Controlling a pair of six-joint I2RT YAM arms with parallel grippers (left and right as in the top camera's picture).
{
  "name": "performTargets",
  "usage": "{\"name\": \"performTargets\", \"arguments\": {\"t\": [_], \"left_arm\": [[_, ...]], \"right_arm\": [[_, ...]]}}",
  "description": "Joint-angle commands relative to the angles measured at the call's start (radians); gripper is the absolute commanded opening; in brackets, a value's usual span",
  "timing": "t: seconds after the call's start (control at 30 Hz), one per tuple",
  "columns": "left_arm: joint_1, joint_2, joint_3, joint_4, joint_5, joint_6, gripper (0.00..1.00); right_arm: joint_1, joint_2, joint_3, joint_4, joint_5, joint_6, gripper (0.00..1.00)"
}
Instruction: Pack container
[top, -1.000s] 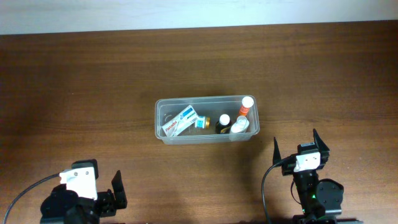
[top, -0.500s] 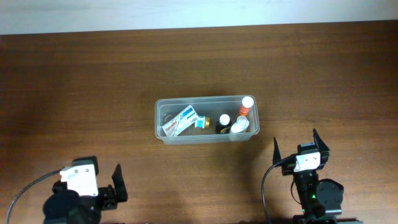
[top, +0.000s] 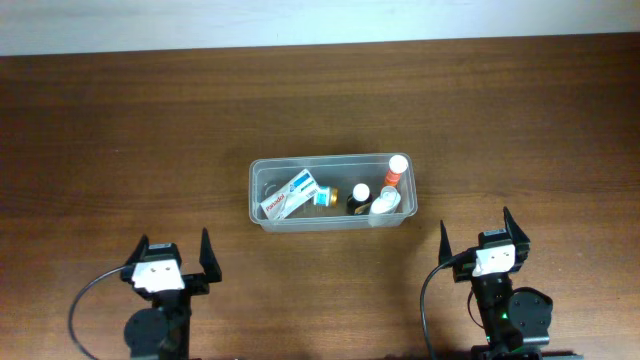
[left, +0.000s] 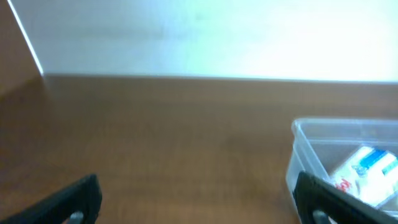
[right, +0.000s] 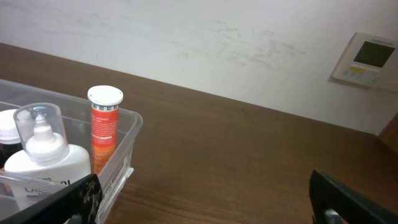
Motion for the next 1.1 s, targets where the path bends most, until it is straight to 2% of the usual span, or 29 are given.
{"name": "performTargets", "arguments": {"t": [0.0,1.07], "left_arm": [[-0.01,-0.012,-0.046,0.068,0.009,0.016,1.0],[-0.054,-0.012,-0.06,0.098,0.008,0.016,0.99]], "right_arm": [[0.006,-0.006,-0.007,-0.002,-0.013,-0.008,0.99],[0.006,-0.006,-0.007,-0.002,-0.013,-0.008,0.98]]}}
